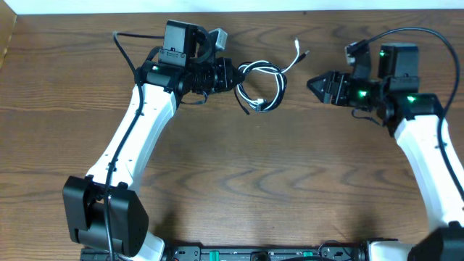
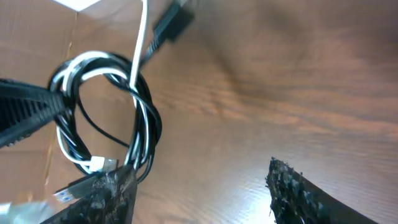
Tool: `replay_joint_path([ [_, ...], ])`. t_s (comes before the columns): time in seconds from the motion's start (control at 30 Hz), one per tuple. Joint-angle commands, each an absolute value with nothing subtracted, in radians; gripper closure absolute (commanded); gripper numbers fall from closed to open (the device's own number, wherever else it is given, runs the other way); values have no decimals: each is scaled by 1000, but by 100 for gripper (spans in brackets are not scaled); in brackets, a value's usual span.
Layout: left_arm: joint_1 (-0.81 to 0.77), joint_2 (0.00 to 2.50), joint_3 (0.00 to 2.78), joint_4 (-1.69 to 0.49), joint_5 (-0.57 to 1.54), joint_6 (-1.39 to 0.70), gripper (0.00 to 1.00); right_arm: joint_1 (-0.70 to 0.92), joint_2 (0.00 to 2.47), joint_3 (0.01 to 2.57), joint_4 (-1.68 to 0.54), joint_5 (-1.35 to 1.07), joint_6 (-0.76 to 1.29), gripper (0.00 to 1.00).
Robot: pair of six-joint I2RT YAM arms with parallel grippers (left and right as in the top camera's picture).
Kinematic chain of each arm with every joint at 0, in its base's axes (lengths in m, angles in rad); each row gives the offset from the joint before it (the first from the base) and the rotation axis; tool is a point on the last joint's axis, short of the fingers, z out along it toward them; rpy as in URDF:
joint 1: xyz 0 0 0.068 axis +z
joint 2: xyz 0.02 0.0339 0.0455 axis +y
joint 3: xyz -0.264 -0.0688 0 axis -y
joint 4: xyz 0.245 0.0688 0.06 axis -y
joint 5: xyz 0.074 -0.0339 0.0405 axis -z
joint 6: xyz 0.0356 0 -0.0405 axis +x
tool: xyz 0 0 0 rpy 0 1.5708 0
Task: Untangle cables
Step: 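Move the right gripper in and grasp a loop of the bundle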
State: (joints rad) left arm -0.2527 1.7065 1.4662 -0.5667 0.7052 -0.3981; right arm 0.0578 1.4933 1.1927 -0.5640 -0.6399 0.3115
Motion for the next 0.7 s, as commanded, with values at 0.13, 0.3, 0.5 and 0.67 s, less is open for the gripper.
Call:
replay_joint_path([
  [0.13, -255, 1706, 1468, -567, 734, -548, 92, 146, 1573, 1208, -474, -752, 410, 34],
  [0.3, -255, 1706, 1468, -571, 734, -552, 93, 226, 1613, 1208, -402, -656, 560, 33],
  [0.5, -274, 1706, 1468, -574, 733, -551, 93, 302, 1674, 1208, -412, -454, 698, 48],
  [0.67, -288, 1706, 1466, -574, 733, -519, 92, 315, 1702, 1208, -441, -365, 706, 73],
])
